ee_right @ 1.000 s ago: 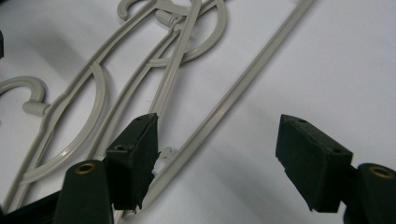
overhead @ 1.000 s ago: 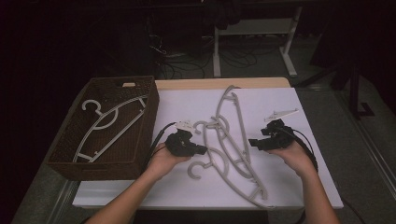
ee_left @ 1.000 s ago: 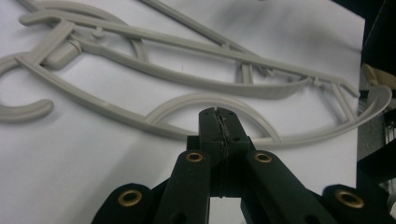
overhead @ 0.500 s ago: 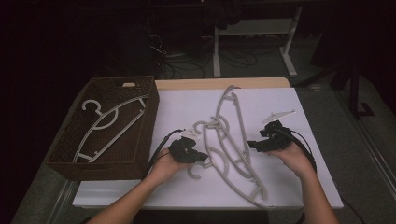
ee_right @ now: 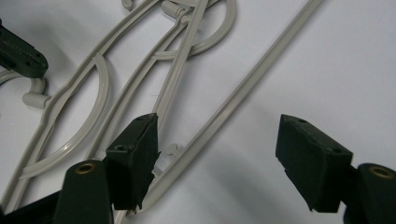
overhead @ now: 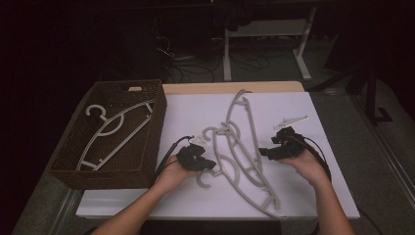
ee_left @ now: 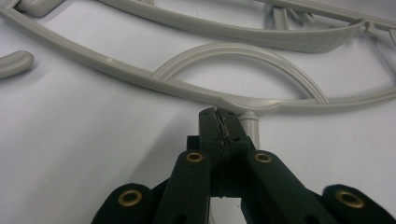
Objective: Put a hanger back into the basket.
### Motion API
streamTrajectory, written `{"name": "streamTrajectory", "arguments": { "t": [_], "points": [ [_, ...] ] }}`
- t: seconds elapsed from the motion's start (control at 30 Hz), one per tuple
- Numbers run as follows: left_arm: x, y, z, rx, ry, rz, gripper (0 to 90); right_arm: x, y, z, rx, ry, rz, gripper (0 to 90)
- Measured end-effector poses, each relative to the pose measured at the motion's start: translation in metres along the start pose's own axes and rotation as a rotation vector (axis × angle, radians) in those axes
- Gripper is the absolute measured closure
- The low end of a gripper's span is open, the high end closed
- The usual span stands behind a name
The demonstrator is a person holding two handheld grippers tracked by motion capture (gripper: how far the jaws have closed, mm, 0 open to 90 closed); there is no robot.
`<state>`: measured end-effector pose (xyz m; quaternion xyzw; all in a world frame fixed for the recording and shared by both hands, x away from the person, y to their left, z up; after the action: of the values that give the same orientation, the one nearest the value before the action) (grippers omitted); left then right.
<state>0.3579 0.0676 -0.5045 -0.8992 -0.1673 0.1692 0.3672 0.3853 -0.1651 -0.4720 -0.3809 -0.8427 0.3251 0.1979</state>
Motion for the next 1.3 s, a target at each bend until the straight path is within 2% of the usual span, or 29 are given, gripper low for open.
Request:
{"name": "streamTrajectory", "arguments": {
  "t": [0.13,0.23,0.4,0.43,0.63,0.77,0.9,0.93,0.97,1.0,1.07,1.17,1.27,1.3],
  "points": [
    [-0.006,-0.002,0.002,0.005,-0.002,0.02,90.0,0.0,0.0,0.0,0.003,0.002,0.002,29.5],
    [-0.015,0.0,0.009,0.029,-0.008,0.049,90.0,-0.001,0.0,0.001,0.001,0.003,0.003,29.5],
    [-0.021,-0.002,0.019,0.058,-0.009,0.042,90.0,-0.001,-0.002,0.001,-0.002,0.006,0.002,29.5],
    [-0.021,-0.004,0.025,0.069,-0.009,0.027,90.0,-0.001,-0.002,0.001,-0.003,0.005,0.002,29.5],
    [-0.013,-0.009,0.027,0.073,-0.012,-0.024,90.0,-0.001,-0.001,0.0,0.0,0.005,0.005,29.6],
    [-0.002,-0.011,0.024,0.054,-0.025,-0.077,90.0,0.0,-0.001,0.0,-0.001,0.005,0.004,29.6],
    [0.005,-0.012,0.017,0.028,-0.045,-0.087,90.0,0.0,-0.001,0.0,0.0,0.002,0.003,29.6],
    [0.01,-0.013,0.016,0.032,-0.037,-0.132,90.0,0.0,-0.001,0.0,0.0,0.003,0.004,29.6],
    [0.016,-0.013,0.015,0.047,-0.007,-0.191,90.0,0.0,-0.001,0.0,-0.001,0.005,0.004,29.6],
    [0.022,-0.013,0.016,0.057,-0.021,-0.21,90.0,0.0,-0.002,0.0,-0.002,0.006,0.004,29.6],
    [0.027,-0.014,0.018,0.038,-0.075,-0.186,90.0,0.0,-0.002,0.0,-0.004,0.004,0.005,29.8],
    [0.021,-0.018,0.016,0.019,-0.07,-0.169,90.0,0.001,-0.005,0.0,-0.01,0.002,0.002,30.5],
    [0.01,-0.025,0.013,-0.004,-0.073,-0.118,90.0,0.004,-0.007,-0.001,-0.015,-0.009,-0.008,31.8],
    [0.007,-0.026,0.013,-0.006,-0.071,-0.113,89.8,0.006,-0.007,0.0,-0.012,-0.011,-0.009,31.9]
  ]
}}
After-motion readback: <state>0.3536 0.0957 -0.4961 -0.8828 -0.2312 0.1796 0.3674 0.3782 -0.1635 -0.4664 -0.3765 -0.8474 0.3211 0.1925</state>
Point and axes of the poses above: each handheld gripper's, and its own axes: y roughly forward along the jaws, z roughly out of its underside, x roughly to its left, the point moved 8 cm from there along y, roughly forward along the jaws, and after that the axes turned 3 degrees about -x, right-handed, at the moved point
